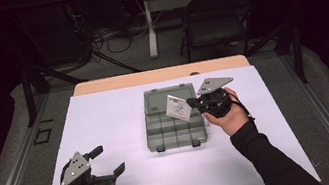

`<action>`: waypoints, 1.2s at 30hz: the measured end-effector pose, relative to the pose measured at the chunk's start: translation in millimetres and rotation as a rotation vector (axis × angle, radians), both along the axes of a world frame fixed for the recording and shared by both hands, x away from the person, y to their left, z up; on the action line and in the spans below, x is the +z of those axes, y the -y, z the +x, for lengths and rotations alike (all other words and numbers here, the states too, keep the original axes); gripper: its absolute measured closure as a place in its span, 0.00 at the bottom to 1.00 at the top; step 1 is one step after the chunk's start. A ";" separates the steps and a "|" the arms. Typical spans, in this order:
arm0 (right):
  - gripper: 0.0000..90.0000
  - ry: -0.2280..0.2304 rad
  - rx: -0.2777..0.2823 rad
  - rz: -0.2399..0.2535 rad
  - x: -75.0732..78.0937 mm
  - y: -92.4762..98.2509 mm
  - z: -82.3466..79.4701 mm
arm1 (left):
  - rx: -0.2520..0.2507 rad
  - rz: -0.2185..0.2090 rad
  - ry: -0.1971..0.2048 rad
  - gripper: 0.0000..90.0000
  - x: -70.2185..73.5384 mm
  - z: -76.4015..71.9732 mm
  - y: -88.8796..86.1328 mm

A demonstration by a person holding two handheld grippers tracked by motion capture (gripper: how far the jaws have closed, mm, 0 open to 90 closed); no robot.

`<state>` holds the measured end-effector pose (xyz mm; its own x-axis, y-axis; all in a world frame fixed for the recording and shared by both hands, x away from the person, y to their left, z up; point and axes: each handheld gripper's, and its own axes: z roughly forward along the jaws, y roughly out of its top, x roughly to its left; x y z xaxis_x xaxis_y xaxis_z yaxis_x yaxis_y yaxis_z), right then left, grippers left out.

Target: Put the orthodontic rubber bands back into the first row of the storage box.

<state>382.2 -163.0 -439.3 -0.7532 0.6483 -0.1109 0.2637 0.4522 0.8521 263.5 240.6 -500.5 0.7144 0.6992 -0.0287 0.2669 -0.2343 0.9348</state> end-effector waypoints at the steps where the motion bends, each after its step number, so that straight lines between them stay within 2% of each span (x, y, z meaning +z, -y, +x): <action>1: 1.00 -0.002 0.001 0.002 0.0 -0.1 1.5 | 0.000 0.000 -0.001 0.07 -0.1 0.1 0.1; 9: 1.00 -0.025 -0.014 0.009 -5.6 0.5 12.1 | 0.001 -0.003 -0.004 0.07 -0.7 1.0 0.0; 19: 1.00 -0.026 -0.013 -0.030 -8.2 -1.9 21.8 | 0.000 -0.002 -0.005 0.07 -0.6 1.0 -0.4; 36: 1.00 -0.057 0.002 -0.108 -26.9 -7.6 33.1 | 0.001 0.000 -0.004 0.07 -0.5 0.9 -0.7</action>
